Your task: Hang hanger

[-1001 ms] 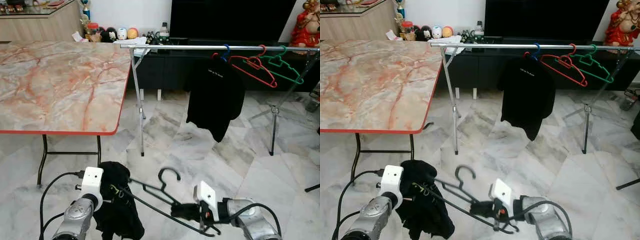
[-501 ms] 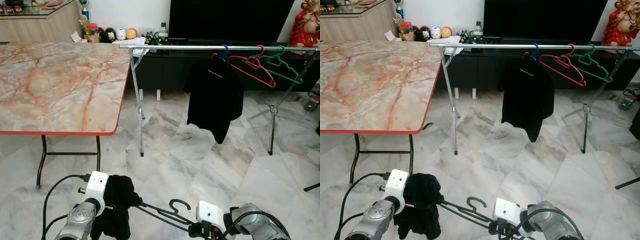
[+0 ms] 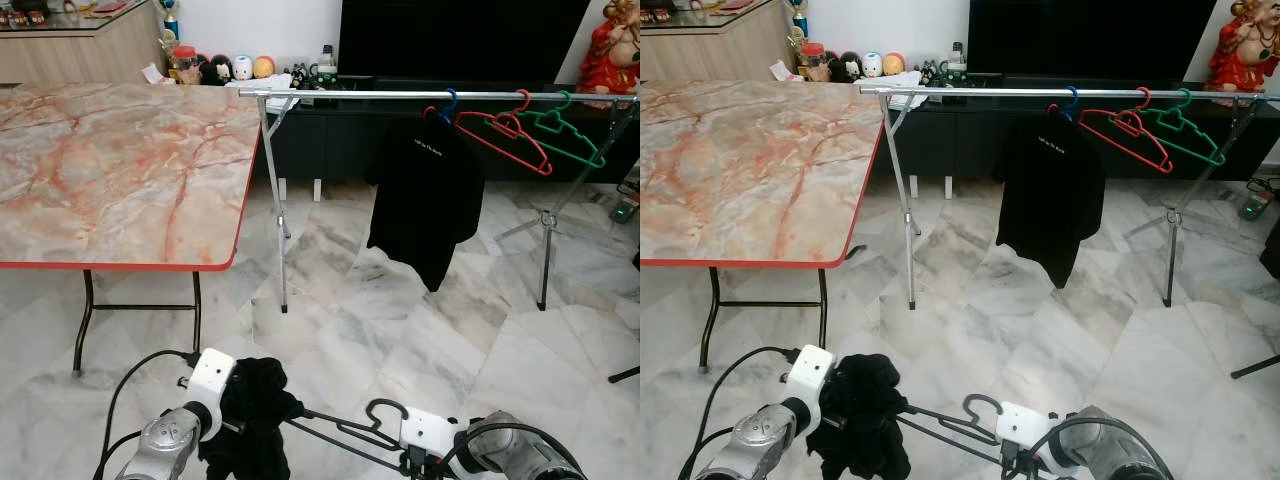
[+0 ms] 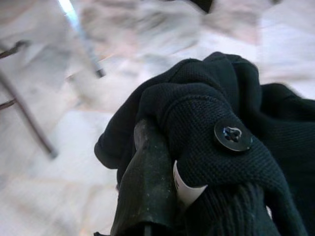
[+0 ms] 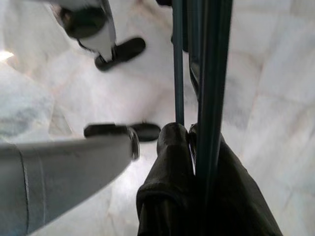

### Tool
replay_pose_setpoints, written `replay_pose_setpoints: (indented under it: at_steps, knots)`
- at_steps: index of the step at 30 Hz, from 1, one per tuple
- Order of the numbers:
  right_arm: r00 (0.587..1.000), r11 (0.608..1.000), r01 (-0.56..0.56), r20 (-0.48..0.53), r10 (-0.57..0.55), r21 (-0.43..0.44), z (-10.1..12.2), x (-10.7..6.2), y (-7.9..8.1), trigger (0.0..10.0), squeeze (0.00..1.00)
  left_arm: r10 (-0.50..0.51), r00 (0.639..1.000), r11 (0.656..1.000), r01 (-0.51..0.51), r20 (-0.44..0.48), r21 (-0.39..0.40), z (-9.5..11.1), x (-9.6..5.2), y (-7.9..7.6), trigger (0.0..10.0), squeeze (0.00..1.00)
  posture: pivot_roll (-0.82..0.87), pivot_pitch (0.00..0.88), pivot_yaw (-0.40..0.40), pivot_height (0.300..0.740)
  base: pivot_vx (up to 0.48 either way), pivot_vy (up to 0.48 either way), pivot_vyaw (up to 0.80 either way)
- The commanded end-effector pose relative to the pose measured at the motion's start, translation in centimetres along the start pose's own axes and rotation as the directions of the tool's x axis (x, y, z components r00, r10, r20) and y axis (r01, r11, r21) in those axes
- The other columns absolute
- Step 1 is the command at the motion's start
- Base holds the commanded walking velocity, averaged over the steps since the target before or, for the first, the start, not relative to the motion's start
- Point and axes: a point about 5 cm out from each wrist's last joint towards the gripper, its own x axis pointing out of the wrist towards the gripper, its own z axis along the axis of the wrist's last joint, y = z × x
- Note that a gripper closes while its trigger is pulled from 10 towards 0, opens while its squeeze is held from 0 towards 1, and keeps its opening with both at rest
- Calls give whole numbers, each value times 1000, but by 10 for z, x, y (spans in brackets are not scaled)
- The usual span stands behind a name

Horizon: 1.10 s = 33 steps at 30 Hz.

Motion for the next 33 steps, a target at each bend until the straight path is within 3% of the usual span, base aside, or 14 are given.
replay_pose_setpoints:
  at_steps: [1, 2, 5, 6, 8, 11, 14, 17, 20, 24, 26, 27, 29, 33]
  knots:
    - [999, 1000, -7, -35, 6, -16, -1, 4, 3, 0, 0, -104, 994, 994, 104, 24, 24, 8, 1, -6, 0, 0, 68, 66, -16, 740, 0, 0, 0]
    - [1000, 999, 17, -23, -17, -27, 3, 6, 2, 0, 0, -161, 987, 987, 161, 14, 22, 7, -1, -10, 0, 0, 65, 68, -18, 740, 0, 0, 0]
    - [998, 998, 55, -16, -55, -40, 6, 7, 1, 0, 0, -190, 982, 982, 190, 13, 14, 8, -2, -11, 0, 0, 67, 69, -19, 740, 0, 0, 0]
    - [994, 991, 100, -29, -103, -88, 7, 9, 0, 0, 0, -216, 976, 976, 217, 21, -9, 10, -2, -12, 0, 0, 72, 70, -20, 740, 0, 0, 0]
    - [991, 985, 52, -110, -71, -166, -1, 12, 7, 0, 0, -178, 984, 984, 178, 15, -6, 10, -2, -7, 0, 0, 72, 70, -20, 740, 0, 0, 0]
    - [992, 990, -39, -126, 22, -135, -6, 15, 16, 0, 0, -113, 994, 993, 113, -5, 24, 10, -3, 1, 0, 0, 75, 75, -21, 740, 0, 0, 0]
    - [995, 992, -94, -49, 90, -83, 0, 16, 20, 0, 0, -4, 1000, 997, 5, -22, 75, 10, -4, 12, 0, 0, 73, 78, -21, 740, 0, 0, 0]
    - [988, 997, -79, 134, 76, 13, 19, 14, 14, 0, 0, 98, 994, 989, -90, -57, 120, 8, -5, 20, 0, 0, 69, 80, -19, 740, 0, 0, 0]
    - [977, 995, -87, 197, 77, 41, 26, 12, 11, 0, 0, 115, 991, 986, -106, -67, 131, 6, -5, 21, 0, 0, 65, 81, -17, 740, 0, 0, 0]
    - [947, 989, -61, 322, 14, 135, 41, 2, -5, 0, 0, 57, 985, 956, -6, -164, 295, -7, -5, 11, 0, 0, 67, 82, -18, 740, 0, 0, 0]
    - [951, 991, -66, 307, 27, 117, 40, -1, -7, 0, 0, 48, 981, 939, 19, -188, 342, -12, -6, 9, 0, 0, 67, 82, -16, 740, 0, 0, 0]
    - [969, 996, -74, 242, 57, 59, 34, -4, -8, 0, 0, 47, 977, 930, 33, -208, 367, -16, -7, 8, 0, 0, 67, 82, -16, 740, 0, 0, 0]
    - [976, 996, -81, 204, 74, 30, 30, -5, -8, 0, 0, 47, 975, 926, 39, -218, 376, -18, -8, 8, 0, 0, 67, 82, -16, 740, 0, 0, 0]
    - [981, 983, -179, 73, 181, -36, 12, -15, -8, 0, 0, 54, 972, 904, 50, -229, 425, -22, -9, 7, 0, 0, 65, 82, -18, 740, 0, 0, 0]
